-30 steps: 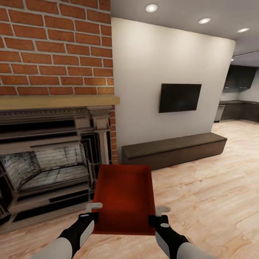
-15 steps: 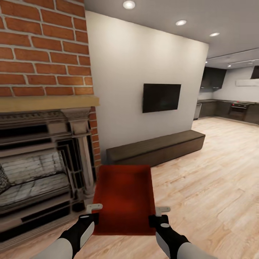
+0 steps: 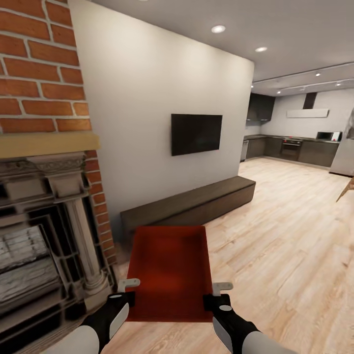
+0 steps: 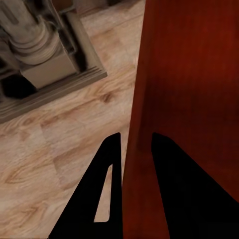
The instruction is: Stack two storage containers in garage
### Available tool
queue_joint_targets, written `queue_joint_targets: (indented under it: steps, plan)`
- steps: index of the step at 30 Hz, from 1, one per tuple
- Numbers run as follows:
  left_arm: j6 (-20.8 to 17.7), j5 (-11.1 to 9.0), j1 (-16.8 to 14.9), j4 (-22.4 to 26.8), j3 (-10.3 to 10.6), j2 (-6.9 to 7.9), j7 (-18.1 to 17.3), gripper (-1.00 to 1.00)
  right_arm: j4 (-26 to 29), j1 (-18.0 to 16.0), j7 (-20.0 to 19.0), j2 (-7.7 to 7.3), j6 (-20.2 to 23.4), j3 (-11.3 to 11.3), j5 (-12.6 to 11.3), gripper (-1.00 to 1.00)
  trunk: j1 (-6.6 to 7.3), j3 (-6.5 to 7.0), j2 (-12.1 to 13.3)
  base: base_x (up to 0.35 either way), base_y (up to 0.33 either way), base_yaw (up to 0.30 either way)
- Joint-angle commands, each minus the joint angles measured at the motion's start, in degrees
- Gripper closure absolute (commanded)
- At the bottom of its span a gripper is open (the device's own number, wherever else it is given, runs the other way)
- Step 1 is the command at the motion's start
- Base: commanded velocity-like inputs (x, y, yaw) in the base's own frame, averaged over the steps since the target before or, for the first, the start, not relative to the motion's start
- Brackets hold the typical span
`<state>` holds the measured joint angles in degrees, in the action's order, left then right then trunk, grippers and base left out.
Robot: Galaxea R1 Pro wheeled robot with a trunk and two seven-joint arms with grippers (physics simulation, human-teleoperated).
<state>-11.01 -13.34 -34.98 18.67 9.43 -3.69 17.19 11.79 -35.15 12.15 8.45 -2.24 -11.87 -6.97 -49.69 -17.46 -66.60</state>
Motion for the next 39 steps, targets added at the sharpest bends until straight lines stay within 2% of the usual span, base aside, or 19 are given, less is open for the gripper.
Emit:
queue_joint_targets:
  steps: [1, 17, 24, 39]
  plan:
    - [2.75, 0.76, 0.04, 0.31, 0.36, 0.43, 0.65, 1.00, -0.19, -0.09, 0.33, -0.90, -0.30, 2.29, -3.66, 1.00, -0.03, -0.07, -0.04, 0.321, 0.000, -0.290]
    - [2.75, 0.69, 0.01, 0.31, 0.38, 0.44, 0.65, 1.00, -0.19, -0.09, 0.33, -0.90, -0.25, 2.31, -3.66, 1.00, -0.03, -0.07, -0.04, 0.321, 0.000, -0.279]
    - [2.75, 0.76, 0.01, 0.31, 0.35, 0.44, 0.65, 1.00, -0.19, -0.09, 0.33, -0.90, -0.05, 2.37, -3.74, 1.00, -0.03, -0.07, -0.04, 0.241, 0.000, -0.029]
    - [2.75, 0.85, 0.02, 0.31, 0.41, 0.44, 0.67, 1.00, -0.19, -0.09, 0.33, -0.90, -0.13, 2.37, -3.75, 1.00, -0.03, -0.07, -0.04, 0.009, 0.000, 0.000]
